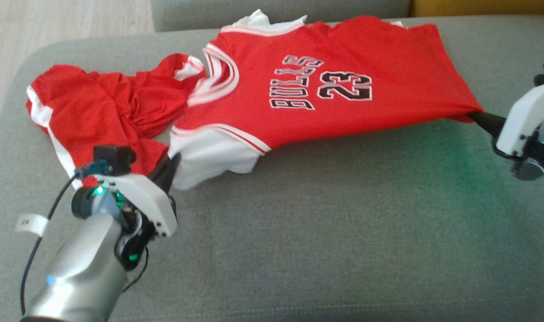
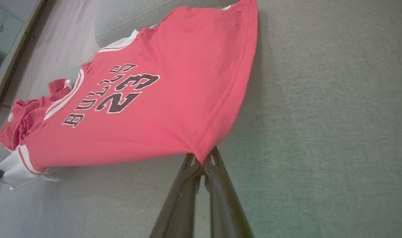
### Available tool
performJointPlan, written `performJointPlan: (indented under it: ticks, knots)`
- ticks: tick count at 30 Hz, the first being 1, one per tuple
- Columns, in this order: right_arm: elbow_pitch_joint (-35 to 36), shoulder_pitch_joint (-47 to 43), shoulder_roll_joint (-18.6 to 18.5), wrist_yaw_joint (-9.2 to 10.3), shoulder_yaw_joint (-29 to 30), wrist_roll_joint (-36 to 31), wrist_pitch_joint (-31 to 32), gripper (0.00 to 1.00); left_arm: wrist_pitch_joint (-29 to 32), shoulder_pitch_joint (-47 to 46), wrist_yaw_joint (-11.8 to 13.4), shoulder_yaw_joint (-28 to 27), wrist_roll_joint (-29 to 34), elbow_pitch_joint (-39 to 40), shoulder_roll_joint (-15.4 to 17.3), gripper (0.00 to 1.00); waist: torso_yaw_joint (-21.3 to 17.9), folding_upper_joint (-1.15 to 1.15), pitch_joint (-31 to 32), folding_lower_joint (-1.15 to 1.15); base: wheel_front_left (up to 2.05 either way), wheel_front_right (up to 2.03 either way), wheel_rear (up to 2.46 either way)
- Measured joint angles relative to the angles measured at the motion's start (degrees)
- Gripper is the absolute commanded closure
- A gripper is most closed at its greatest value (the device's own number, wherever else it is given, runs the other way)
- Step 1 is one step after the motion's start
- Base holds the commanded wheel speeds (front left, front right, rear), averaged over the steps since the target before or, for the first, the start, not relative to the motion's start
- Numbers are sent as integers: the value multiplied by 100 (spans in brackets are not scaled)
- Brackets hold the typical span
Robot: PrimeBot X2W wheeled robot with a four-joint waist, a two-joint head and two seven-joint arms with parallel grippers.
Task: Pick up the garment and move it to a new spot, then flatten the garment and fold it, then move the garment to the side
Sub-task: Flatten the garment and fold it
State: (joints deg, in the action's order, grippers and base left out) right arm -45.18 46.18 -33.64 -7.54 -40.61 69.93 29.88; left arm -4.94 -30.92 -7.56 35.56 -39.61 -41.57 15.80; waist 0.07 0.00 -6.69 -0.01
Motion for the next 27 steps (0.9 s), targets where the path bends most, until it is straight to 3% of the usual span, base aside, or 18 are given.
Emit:
performJointPlan:
  ticks: [13, 20, 27]
  knots:
    - [595, -610, -853, 0, -823, -196, 781, 100, 1385, 1356, 1, 445, -1558, 2337, 998, 100, 2, 0, 577, 0, 0, 0, 0]
    - [955, -904, -1192, 0, -1053, -143, 1324, 100, 2154, 2015, 10, 601, -2027, 3556, 1625, 100, -56, 0, 768, 0, 0, 0, 0]
    - [1238, -1087, -1425, 0, -1081, -36, 1957, 100, 2620, 2342, 231, 677, -2249, 4387, 1984, 100, -109, 0, 773, 0, 0, 0, 0]
